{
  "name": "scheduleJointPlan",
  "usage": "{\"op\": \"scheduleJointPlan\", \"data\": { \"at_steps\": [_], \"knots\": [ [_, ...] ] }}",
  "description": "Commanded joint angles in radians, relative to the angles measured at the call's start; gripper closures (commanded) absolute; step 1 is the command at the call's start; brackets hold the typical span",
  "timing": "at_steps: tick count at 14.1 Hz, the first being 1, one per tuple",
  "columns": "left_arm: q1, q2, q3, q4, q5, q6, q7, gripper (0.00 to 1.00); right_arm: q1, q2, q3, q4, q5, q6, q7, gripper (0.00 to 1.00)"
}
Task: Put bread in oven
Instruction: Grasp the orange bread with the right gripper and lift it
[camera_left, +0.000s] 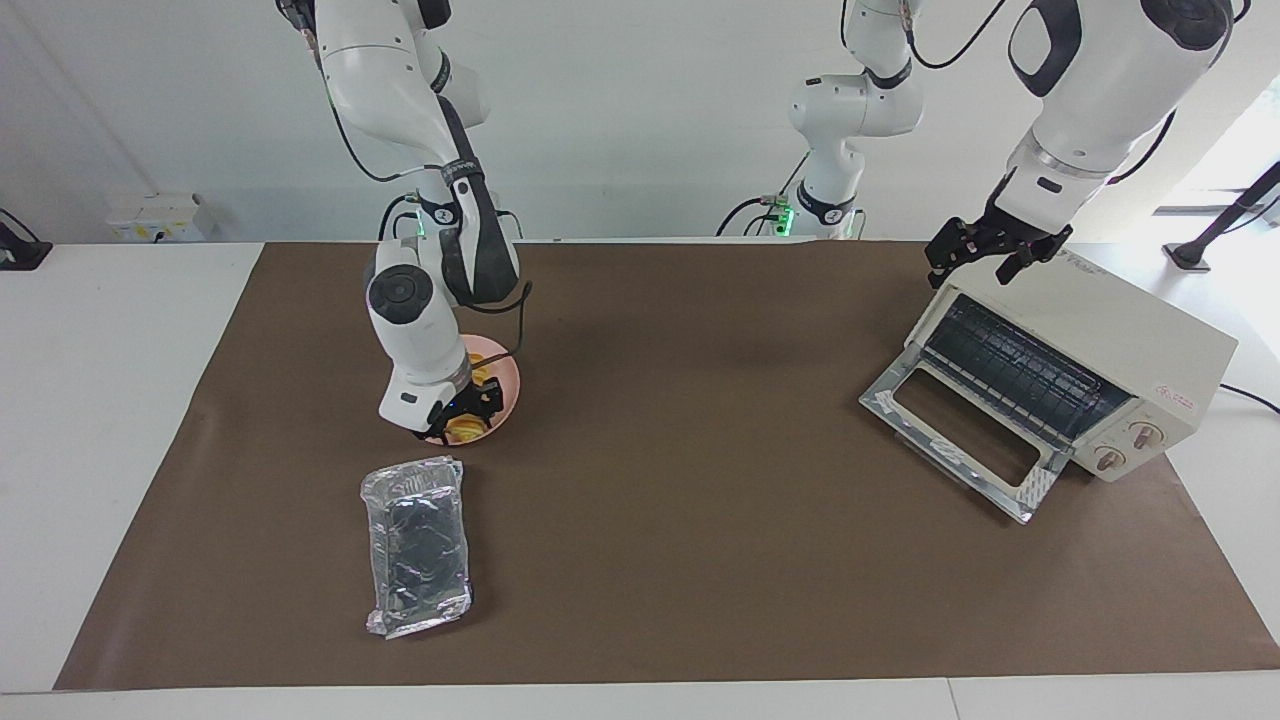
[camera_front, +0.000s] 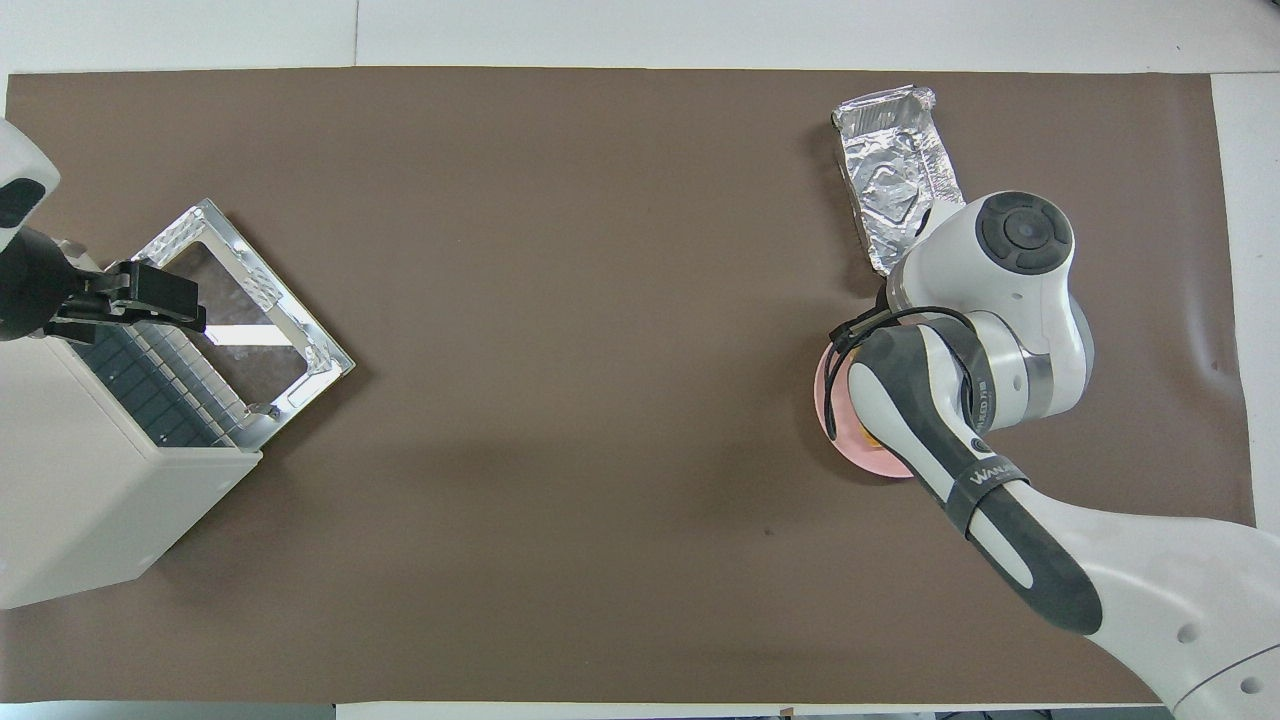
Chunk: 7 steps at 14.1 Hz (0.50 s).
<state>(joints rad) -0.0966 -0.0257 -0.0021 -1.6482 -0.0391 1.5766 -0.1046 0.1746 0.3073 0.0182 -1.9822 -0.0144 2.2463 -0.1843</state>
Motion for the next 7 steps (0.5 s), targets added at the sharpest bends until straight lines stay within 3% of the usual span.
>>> {"op": "scheduleJointPlan", "data": {
  "at_steps": [1, 7],
  "knots": [
    [-0.005, -0.01, 0.004, 0.002, 0.011, -0.01, -0.006, 0.0, -0.012, -0.016, 0.008, -0.026, -0.006, 0.001, -0.014, 1.0],
    [-0.005, -0.01, 0.004, 0.002, 0.013, -0.01, -0.006, 0.0, -0.012, -0.019, 0.008, 0.008, -0.006, -0.051, -0.015, 1.0]
  ]
}}
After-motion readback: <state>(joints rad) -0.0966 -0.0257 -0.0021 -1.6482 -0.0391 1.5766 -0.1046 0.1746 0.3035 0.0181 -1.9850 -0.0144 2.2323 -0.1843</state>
